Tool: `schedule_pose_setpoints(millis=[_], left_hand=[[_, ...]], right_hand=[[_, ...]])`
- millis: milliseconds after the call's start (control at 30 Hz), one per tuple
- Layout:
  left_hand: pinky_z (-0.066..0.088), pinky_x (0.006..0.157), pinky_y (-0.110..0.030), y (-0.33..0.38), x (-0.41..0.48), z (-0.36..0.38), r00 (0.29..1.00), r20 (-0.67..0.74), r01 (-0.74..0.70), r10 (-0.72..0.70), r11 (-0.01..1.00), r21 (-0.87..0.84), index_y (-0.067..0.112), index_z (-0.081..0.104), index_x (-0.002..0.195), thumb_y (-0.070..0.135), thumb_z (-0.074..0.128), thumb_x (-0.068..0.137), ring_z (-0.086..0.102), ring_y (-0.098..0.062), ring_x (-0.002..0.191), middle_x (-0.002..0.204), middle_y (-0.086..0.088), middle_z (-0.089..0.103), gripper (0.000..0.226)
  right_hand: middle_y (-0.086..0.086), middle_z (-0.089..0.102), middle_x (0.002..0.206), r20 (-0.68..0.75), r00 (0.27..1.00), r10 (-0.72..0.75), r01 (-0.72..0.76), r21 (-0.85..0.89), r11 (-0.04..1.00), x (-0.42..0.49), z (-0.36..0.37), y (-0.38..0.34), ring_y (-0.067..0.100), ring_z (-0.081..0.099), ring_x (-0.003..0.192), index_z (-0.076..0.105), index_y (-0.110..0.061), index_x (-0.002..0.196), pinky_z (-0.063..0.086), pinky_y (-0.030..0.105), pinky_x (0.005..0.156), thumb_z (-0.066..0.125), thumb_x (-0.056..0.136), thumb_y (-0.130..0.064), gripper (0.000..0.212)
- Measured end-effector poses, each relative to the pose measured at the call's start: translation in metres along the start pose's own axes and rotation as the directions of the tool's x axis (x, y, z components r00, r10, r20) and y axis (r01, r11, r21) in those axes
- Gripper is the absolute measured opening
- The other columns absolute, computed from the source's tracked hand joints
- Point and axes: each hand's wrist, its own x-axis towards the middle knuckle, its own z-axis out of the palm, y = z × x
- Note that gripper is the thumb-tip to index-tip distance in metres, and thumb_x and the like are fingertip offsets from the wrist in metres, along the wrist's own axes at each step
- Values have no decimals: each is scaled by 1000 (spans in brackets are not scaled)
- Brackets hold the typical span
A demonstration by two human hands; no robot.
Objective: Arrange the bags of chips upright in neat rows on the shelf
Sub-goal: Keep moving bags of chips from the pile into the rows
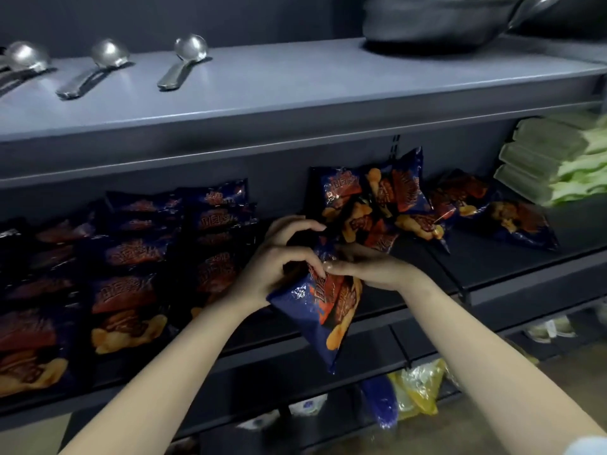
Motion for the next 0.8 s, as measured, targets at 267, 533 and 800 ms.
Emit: schedule_pose_setpoints(millis=[267, 533, 800], left_hand=[[48, 90, -24, 5, -6, -20, 861, -360, 231, -359, 907, -352, 18, 53, 118, 6, 52, 93, 62, -12, 102, 117, 4, 60, 28], [42, 91, -18, 9, -23, 42, 953, 76, 296, -294, 955, -13, 20, 60, 112, 11, 52, 91, 53, -4, 105, 113, 3, 59, 25], [2, 116, -38, -14, -42, 111, 806, 359, 296, -471, 845, 445, 22, 26, 146, 53, 17, 92, 5, -24, 144, 157, -1, 11, 63]], right_hand=[[-2, 70, 111, -321, 940, -118, 191, 208, 959, 8, -11, 20, 15, 63, 108, 63, -23, 110, 47, 37, 101, 76, 69, -44, 49], [0, 61, 121, -651, 757, 62, 270, 398, 877, 43, -21, 24, 20, 55, 117, 52, -21, 121, 42, 43, 105, 65, 87, -29, 37], [3, 43, 140, -630, 775, 57, 217, 349, 911, 106, -18, 9, 19, 41, 130, 21, -14, 147, 34, 38, 110, 50, 97, -20, 59]])
